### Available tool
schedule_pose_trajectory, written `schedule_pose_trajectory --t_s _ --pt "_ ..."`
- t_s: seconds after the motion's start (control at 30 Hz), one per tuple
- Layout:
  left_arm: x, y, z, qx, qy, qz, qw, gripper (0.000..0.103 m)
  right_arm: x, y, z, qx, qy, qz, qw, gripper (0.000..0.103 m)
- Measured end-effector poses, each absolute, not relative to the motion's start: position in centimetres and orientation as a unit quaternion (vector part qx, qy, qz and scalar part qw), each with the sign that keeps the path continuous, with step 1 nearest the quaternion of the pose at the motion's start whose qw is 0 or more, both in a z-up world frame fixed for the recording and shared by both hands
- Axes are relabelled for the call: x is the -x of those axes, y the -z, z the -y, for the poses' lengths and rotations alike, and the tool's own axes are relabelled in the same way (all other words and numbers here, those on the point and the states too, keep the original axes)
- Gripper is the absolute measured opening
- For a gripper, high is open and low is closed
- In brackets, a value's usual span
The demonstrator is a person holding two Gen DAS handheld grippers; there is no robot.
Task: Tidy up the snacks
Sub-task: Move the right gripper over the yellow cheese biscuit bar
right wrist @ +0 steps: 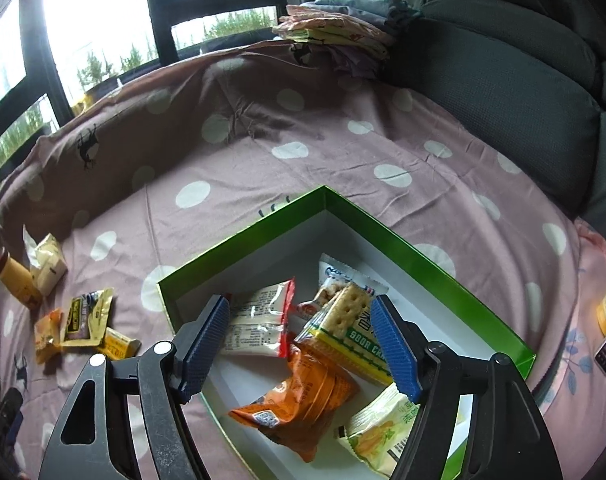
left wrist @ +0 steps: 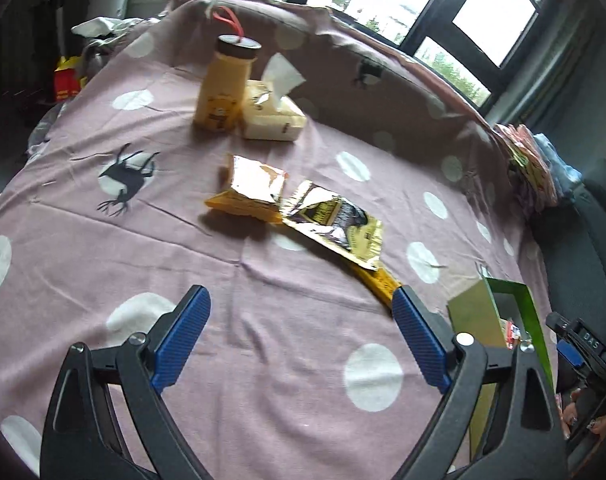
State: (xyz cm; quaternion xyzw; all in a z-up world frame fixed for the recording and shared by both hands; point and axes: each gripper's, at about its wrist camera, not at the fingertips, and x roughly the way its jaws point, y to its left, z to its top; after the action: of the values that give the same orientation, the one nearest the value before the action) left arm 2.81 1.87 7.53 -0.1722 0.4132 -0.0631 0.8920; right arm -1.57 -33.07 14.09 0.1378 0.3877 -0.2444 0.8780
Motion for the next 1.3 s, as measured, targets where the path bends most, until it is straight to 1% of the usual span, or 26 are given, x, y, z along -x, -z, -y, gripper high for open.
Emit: schedule_pose_trajectory --t_s 0.13,0.37,0.6,0.8,0.87,0.93,0.97,1.1,1.2,1.3 --pt "-3.2 -6.9 -4.8 0.159 0.018 -0.419 0.894 0.092 -1.0 -13.5 29.3 -0.123 0.151 -0.403 0.894 0.074" --pt "-3.9 -5.1 -8.3 0.207 0.002 -0.456 0.866 0.092 -8.6 -8.9 21.2 -0.067 0.023 -0.474 0.878 0.074" --pt "-4.2 -4.7 -8.5 0.209 0.006 -0.47 0.858 0.092 -12.5 -4.6 17.4 0.032 0.039 -0.487 0.872 0.074" --pt "-4.5 -4.4 -8.2 0.203 0.012 -0.481 0.853 0.092 -12.7 -2.9 16.1 0.067 0.001 -0.494 0.867 0.073" --pt "-4.4 -4.4 -8.2 0.204 0.013 -0.481 0.852 0.092 -12.8 -2.3 15.8 0.085 0.016 -0.495 0.865 0.073" --pt "-4.4 -4.3 -8.3 0.207 0.013 -0.483 0.851 0.092 -12.7 -2.0 15.7 0.087 0.019 -0.494 0.865 0.067" --pt "-4.4 -4.3 -8.3 0.209 0.012 -0.484 0.849 0.092 -12.6 -2.0 15.7 0.079 0.012 -0.495 0.865 0.059" --pt "-4.6 -4.2 -8.5 0.211 0.007 -0.487 0.847 0.092 -11.7 -2.1 15.0 0.084 0.01 -0.498 0.863 0.041" --pt "-4.6 -4.3 -8.4 0.21 0.009 -0.488 0.847 0.092 -10.4 -2.4 14.5 0.081 0.003 -0.509 0.857 0.039" --pt "-4.6 -4.3 -8.3 0.205 0.009 -0.489 0.848 0.092 -9.0 -2.8 14.4 0.029 -0.019 -0.527 0.849 0.038"
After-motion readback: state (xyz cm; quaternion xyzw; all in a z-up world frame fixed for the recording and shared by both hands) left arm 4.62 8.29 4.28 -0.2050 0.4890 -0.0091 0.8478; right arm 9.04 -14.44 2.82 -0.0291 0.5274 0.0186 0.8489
